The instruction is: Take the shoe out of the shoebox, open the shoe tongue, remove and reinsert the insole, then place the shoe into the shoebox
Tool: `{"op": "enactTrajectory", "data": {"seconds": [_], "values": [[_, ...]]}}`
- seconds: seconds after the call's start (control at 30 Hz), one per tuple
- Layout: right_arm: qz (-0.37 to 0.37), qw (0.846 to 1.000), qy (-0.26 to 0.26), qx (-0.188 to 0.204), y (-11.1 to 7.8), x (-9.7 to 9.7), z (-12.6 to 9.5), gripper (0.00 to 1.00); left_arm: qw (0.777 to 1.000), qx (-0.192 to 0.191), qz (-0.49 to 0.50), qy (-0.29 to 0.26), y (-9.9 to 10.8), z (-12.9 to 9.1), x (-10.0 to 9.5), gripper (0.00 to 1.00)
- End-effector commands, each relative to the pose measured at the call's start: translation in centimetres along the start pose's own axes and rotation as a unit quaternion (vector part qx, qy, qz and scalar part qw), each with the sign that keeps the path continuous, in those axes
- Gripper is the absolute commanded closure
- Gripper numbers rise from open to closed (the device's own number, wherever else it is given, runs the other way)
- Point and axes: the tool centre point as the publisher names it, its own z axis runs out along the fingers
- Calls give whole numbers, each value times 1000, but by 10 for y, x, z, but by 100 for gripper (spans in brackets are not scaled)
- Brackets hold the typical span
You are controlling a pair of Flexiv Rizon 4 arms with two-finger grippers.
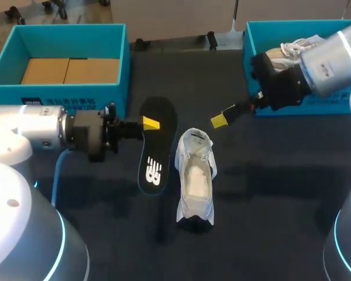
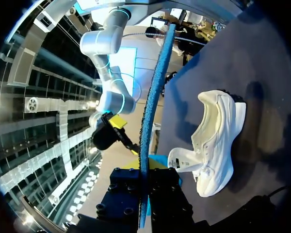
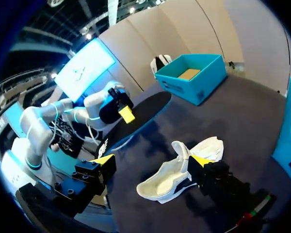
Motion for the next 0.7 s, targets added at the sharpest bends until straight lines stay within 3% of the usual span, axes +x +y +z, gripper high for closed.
{"op": "enactTrajectory", "data": {"seconds": [0.03,0.13,0.27,0.33,0.37,0.7], "values": [[-51,995,-66,54,11,6,-2,0,1000,3,1,7,-7,2,1,100],[-142,979,-114,92,10,11,-1,0,998,42,-38,2,-18,3,1,100],[-221,955,-144,137,-5,13,4,0,991,91,-97,-1,-33,1,-2,100],[-282,933,-134,180,-13,14,10,0,985,121,-123,9,-41,-4,-5,100],[-282,933,-134,180,-13,14,10,0,987,115,-105,33,-46,-6,-6,100],[-282,933,-134,180,-13,14,10,0,987,115,-105,33,-46,-6,-6,100]]}}
